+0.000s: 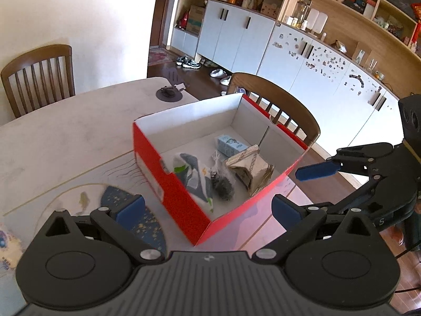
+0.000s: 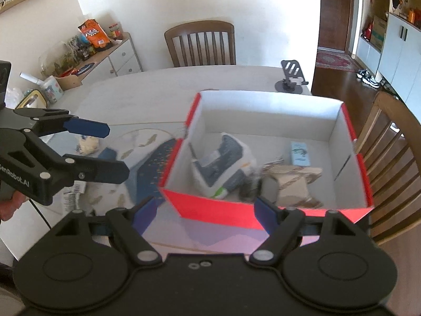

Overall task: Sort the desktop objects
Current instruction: 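Move both open tools back from the box toward the black snack packet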

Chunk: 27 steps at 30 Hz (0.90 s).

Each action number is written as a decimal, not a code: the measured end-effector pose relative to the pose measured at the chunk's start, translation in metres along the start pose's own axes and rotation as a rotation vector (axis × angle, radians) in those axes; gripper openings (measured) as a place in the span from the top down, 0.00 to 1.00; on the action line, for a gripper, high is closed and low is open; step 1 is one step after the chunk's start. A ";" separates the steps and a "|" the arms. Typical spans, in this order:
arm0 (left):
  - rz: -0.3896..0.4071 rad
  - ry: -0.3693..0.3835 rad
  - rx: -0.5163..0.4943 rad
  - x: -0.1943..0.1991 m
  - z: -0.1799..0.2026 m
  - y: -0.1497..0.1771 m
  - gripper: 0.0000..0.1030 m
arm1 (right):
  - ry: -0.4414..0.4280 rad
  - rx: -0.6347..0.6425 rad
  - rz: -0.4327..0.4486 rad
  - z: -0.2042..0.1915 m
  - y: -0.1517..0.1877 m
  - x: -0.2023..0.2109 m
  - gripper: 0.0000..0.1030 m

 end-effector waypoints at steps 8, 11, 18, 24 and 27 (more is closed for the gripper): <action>0.004 0.010 0.008 0.033 -0.024 0.024 0.00 | -0.008 -0.023 0.011 -0.053 0.013 -0.004 0.22; 0.014 0.004 0.008 0.047 -0.036 0.032 0.00 | -0.012 -0.031 0.013 -0.072 0.017 -0.008 0.22; 0.036 -0.024 0.043 0.077 -0.078 0.052 0.00 | -0.022 -0.025 0.004 -0.112 0.027 -0.021 0.22; 0.037 -0.045 0.069 0.093 -0.110 0.071 0.00 | -0.030 -0.003 -0.027 -0.144 0.039 -0.037 0.22; 0.031 -0.058 0.084 0.099 -0.127 0.081 0.00 | -0.034 0.009 -0.043 -0.158 0.045 -0.045 0.22</action>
Point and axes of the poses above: each gripper's, at about its wrist camera, not at the fingertips, and x roughly against the way its jaws point, z to its right, y to its underside, the point moved 8 cm from there along -x, roughly the way its jaws point, and after that the axes turned 11 degrees about -x, right-handed, at the moved point
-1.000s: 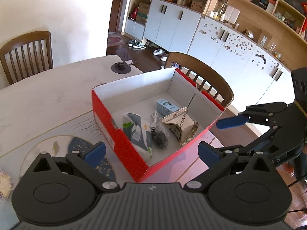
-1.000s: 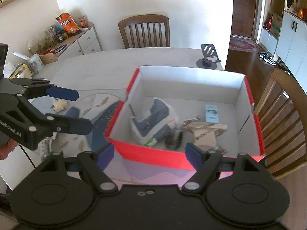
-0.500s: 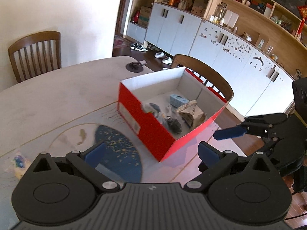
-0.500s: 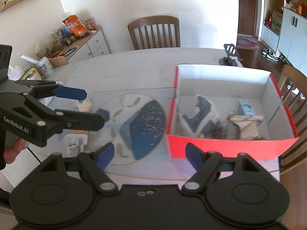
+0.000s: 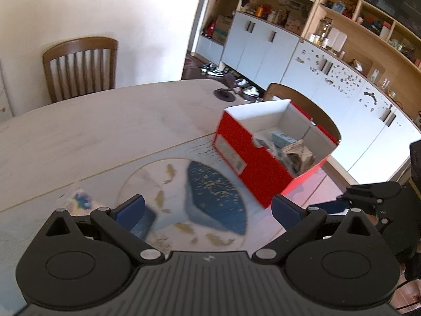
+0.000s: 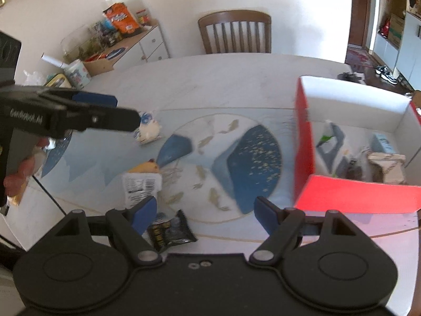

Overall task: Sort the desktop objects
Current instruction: 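Move both open tools back from the box toward the black snack packet, then grasp the black snack packet with right tool while left tool grasps the blueberry bread bag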

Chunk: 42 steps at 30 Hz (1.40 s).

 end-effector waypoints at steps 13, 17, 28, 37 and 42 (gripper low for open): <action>-0.035 -0.050 0.047 -0.002 -0.063 0.031 0.00 | 0.015 0.068 -0.087 -0.034 0.030 -0.042 0.22; -0.051 -0.069 0.063 -0.008 -0.080 0.041 0.00 | 0.010 0.077 -0.120 -0.036 0.037 -0.055 0.22; -0.122 -0.111 0.161 -0.046 -0.126 0.061 0.00 | 0.004 0.120 -0.180 -0.037 0.049 -0.080 0.22; -0.190 -0.152 0.321 -0.078 -0.165 0.068 0.00 | -0.004 0.144 -0.231 -0.036 0.053 -0.101 0.22; -0.229 -0.213 0.394 -0.096 -0.179 0.064 0.00 | -0.008 0.159 -0.245 -0.036 0.053 -0.109 0.22</action>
Point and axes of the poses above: each gripper's, at about its wrist camera, not at the fingertips, and x roughly against the way its jaws point, z to its right, y to its underside, the point moved 8 cm from there along -x, roughly the way its jaws point, and after that the axes turned 11 degrees about -x, right-handed, at the moved point
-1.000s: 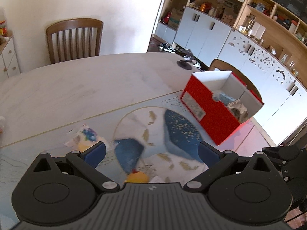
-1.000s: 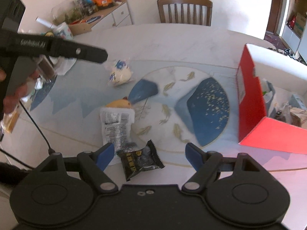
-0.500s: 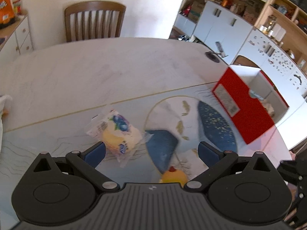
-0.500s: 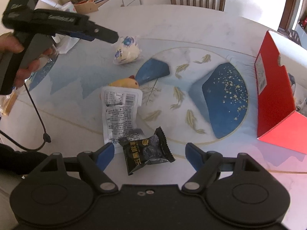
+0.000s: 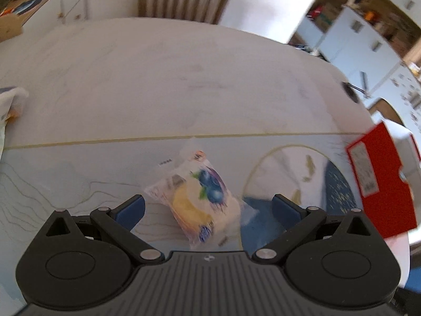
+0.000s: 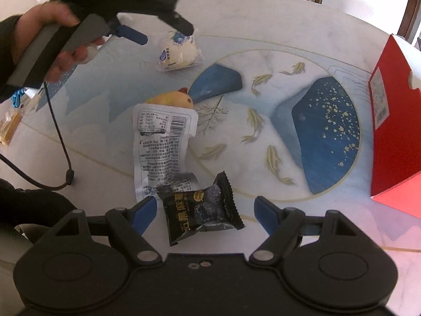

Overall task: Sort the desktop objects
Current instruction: 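Grasp the black snack packet with right tool while left tool grasps the blueberry bread bag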

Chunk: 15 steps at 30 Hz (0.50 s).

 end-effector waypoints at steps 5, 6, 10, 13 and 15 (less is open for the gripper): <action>-0.035 -0.043 0.043 -0.017 -0.001 -0.006 0.00 | 0.001 0.014 -0.020 0.001 0.001 -0.006 0.22; -0.043 -0.049 0.054 -0.020 -0.002 -0.006 0.00 | -0.001 0.017 -0.022 0.000 0.001 -0.007 0.22; -0.065 -0.071 0.061 -0.031 -0.002 -0.006 0.00 | 0.001 0.030 -0.031 0.001 0.001 -0.011 0.22; -0.082 -0.087 0.039 -0.037 0.000 -0.004 0.00 | -0.004 0.040 -0.039 0.000 0.002 -0.014 0.22; -0.091 -0.091 0.034 -0.040 -0.001 -0.002 0.00 | -0.005 0.053 -0.048 -0.002 0.003 -0.016 0.22</action>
Point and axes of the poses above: each gripper's, at about its wrist camera, not at the fingertips, and x roughly against the way its jaws point, z to its right, y to its underside, the point moved 8 cm from there along -x, roughly the way its jaws point, and after that the axes turned 11 degrees about -x, right-handed, at the moved point
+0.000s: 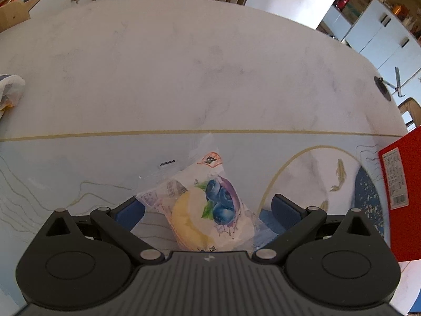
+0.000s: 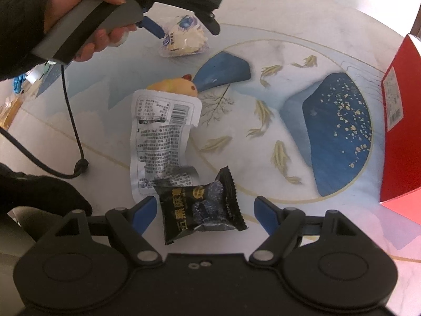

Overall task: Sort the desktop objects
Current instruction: 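Grasp the black snack packet with right tool while left tool grasps the blueberry bread bag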

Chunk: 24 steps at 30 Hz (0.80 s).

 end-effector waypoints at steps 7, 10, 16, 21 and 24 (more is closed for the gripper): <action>-0.005 0.007 -0.015 -0.004 -0.002 0.003 0.01 | 0.005 0.065 -0.025 -0.006 0.004 -0.009 0.24; 0.001 0.001 -0.029 -0.003 -0.002 0.003 0.01 | 0.014 0.082 -0.032 -0.007 0.006 -0.013 0.24; 0.008 -0.014 -0.056 -0.003 0.000 0.003 0.02 | 0.024 0.089 -0.033 -0.006 0.007 -0.016 0.24; 0.021 -0.046 -0.107 -0.001 0.004 0.004 0.11 | 0.035 0.094 -0.031 -0.007 0.005 -0.016 0.27; 0.031 -0.058 -0.128 0.001 0.005 0.005 0.20 | 0.051 0.098 -0.022 -0.006 0.003 -0.015 0.37</action>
Point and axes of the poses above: each gripper's, at about its wrist camera, not at the fingertips, and x roughly against the way its jaws point, z to its right, y to its underside, the point moved 8 cm from there along -x, roughly the way its jaws point, and after that the axes turned 11 degrees about -x, right-handed, at the moved point
